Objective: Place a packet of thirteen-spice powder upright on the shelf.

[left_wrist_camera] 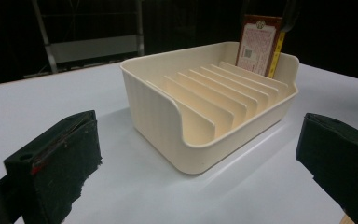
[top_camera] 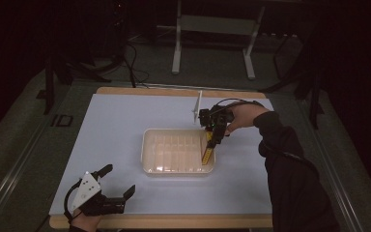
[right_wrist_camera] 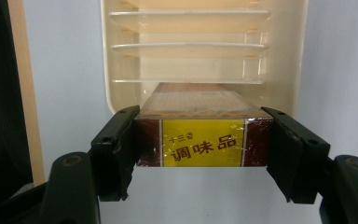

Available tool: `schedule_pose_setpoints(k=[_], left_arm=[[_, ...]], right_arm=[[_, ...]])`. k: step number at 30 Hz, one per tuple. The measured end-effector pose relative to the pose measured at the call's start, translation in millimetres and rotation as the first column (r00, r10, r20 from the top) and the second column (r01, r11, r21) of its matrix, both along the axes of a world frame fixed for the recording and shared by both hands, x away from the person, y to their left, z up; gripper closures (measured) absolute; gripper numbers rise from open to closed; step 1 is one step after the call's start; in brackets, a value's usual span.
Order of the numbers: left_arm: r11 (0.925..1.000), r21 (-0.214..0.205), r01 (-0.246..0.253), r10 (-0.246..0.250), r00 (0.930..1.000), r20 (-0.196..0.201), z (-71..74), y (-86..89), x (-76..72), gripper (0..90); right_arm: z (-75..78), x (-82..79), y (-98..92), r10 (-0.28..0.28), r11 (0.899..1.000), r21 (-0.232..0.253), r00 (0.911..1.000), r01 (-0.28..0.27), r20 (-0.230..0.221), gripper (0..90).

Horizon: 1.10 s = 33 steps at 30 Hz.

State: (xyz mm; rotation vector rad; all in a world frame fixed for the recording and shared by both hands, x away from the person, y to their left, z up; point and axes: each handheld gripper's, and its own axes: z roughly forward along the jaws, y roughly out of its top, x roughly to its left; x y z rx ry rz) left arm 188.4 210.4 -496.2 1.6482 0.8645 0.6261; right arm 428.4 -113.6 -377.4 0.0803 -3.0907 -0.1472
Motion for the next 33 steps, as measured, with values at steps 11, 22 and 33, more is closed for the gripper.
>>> schedule_pose_setpoints(k=[11, 22, 33], left_arm=[[1.0, 0.0, 0.003, -0.003, 1.0, -0.001, -0.3, -1.0, 1.1, 0.0], [1.0, 0.001, 0.005, -0.005, 1.0, 0.0, -0.2, -1.3, 1.2, 0.0], [1.0, 0.006, 0.006, -0.006, 1.0, -0.002, -0.2, -1.5, 1.2, 0.0]], right_arm=[[-12.4, -1.3, 2.6, -0.005, 1.0, -0.017, 1.0, 0.005, 0.007, 31.7], [-15.0, -3.1, 6.6, -0.002, 1.0, 0.001, 1.0, 0.002, 0.007, 21.2], [1.9, -3.5, 1.0, -0.05, 0.997, 0.063, 0.9983, 0.048, 0.03, 13.7]])
